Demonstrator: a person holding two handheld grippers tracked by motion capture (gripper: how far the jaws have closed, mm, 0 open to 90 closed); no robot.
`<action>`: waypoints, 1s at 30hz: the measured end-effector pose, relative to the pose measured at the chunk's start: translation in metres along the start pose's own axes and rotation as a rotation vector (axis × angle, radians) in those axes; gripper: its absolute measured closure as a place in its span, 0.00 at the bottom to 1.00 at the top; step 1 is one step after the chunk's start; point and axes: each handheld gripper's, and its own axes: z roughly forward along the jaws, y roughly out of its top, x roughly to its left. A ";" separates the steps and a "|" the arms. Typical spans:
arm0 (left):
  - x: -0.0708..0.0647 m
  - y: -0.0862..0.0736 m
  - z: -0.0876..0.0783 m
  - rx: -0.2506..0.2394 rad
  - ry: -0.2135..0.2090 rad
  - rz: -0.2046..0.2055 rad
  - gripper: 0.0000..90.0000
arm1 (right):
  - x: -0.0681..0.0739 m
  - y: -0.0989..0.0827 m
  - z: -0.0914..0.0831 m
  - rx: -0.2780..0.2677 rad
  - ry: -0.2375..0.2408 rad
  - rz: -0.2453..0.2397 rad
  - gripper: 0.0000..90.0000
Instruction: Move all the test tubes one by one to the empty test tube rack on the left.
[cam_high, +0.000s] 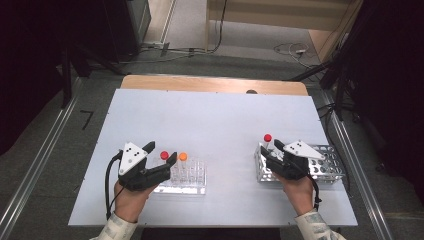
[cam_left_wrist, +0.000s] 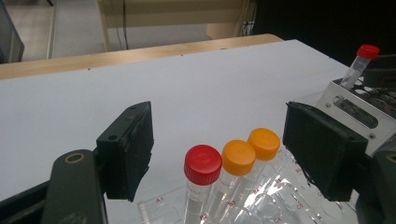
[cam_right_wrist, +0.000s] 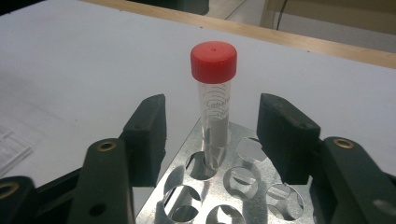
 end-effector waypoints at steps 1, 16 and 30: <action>0.000 0.000 0.000 0.000 0.000 0.001 0.28 | 0.000 0.000 0.001 0.004 -0.002 0.001 0.52; -0.001 0.000 0.001 0.002 -0.003 0.004 0.28 | 0.005 0.005 0.014 0.065 -0.043 -0.015 0.69; -0.001 0.000 0.001 -0.001 0.000 0.003 0.28 | 0.004 0.011 0.005 0.029 -0.055 -0.003 0.79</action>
